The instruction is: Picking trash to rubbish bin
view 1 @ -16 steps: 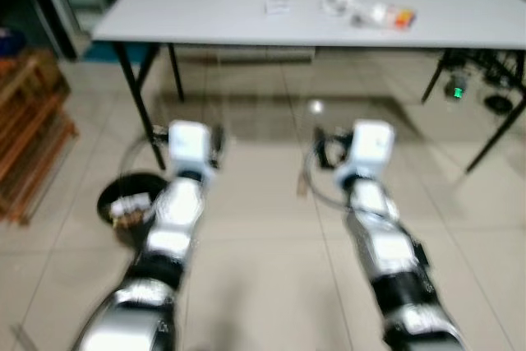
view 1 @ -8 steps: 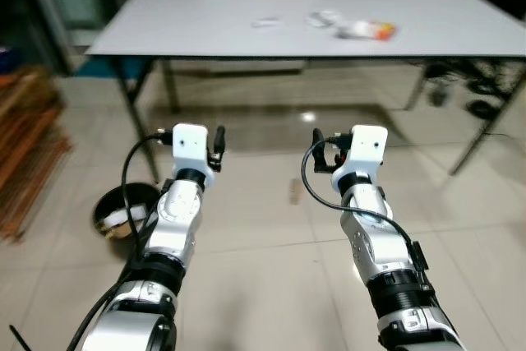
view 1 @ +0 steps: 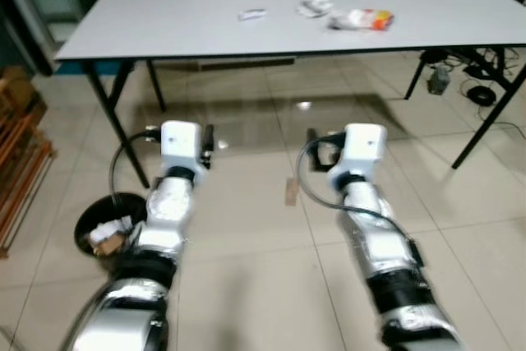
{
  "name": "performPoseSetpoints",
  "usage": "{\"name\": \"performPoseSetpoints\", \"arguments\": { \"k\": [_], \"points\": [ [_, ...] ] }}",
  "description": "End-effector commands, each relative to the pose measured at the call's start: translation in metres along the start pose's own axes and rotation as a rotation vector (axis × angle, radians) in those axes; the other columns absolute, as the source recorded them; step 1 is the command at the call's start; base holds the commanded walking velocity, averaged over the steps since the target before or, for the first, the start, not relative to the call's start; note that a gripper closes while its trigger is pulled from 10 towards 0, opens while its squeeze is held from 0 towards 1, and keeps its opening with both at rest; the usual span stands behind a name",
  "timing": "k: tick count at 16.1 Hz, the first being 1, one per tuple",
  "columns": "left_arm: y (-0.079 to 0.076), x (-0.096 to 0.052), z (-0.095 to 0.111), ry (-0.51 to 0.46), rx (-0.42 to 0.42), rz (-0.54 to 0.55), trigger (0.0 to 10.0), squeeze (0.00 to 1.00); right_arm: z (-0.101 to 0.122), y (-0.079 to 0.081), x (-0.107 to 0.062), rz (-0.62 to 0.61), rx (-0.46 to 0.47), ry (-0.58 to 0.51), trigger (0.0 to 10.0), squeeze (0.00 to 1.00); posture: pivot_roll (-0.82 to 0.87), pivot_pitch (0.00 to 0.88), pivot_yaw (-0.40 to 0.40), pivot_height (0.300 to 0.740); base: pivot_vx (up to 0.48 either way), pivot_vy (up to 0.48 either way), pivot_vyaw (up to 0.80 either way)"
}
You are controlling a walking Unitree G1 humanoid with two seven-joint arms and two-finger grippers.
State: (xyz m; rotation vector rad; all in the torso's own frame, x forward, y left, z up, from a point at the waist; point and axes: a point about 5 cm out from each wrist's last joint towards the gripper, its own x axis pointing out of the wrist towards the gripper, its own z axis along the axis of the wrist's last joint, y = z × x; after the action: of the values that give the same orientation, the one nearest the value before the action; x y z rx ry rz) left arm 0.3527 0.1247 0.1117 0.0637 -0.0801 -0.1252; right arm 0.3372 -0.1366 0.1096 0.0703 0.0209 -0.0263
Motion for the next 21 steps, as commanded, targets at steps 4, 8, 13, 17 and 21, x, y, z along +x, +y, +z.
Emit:
{"name": "performPoseSetpoints", "arguments": {
  "k": [4, 8, 13, 17, 21],
  "points": [
    [0.0141, 0.0022, 0.0039, -0.003, 0.021, 0.029, 10.0, 0.0, 0.0063, 0.0117, 0.0032, 0.025, 0.012, -0.013, 10.0, 0.0, -0.01, 0.014, 0.0, 0.74, 0.396, 0.0, 0.0],
    [0.014, 0.0027, 0.0044, -0.003, 0.021, 0.032, 10.0, 0.0, 0.0079, 0.0102, 0.0039, 0.013, 0.011, -0.02, 10.0, 0.0, -0.01, 0.019, 0.0, 0.74, 0.4, 0.0, 0.0],
    [0.0156, 0.0026, 0.0041, 0.001, 0.025, 0.033, 10.0, 0.0, 0.0089, 0.011, 0.0044, 0.018, 0.037, -0.021, 10.0, 0.0, -0.01, 0.025, -0.001, 0.74, 0.403, 0.0, 0.0],
    [0.0153, 0.0022, 0.0036, 0.004, 0.025, 0.031, 10.0, 0.0, 0.0106, 0.0111, 0.0043, 0.016, 0.039, -0.035, 10.0, 0.0, -0.01, 0.033, -0.001, 0.74, 0.463, 0.0, -0.4],
    [0.0151, 0.0019, 0.003, 0.006, 0.024, 0.031, 10.0, 0.0, 0.0093, 0.0113, 0.0045, 0.02, 0.035, -0.022, 10.0, 0.0, -0.01, 0.029, 0.0, 0.74, 0.48, 0.0, 0.0]
  ]
}}
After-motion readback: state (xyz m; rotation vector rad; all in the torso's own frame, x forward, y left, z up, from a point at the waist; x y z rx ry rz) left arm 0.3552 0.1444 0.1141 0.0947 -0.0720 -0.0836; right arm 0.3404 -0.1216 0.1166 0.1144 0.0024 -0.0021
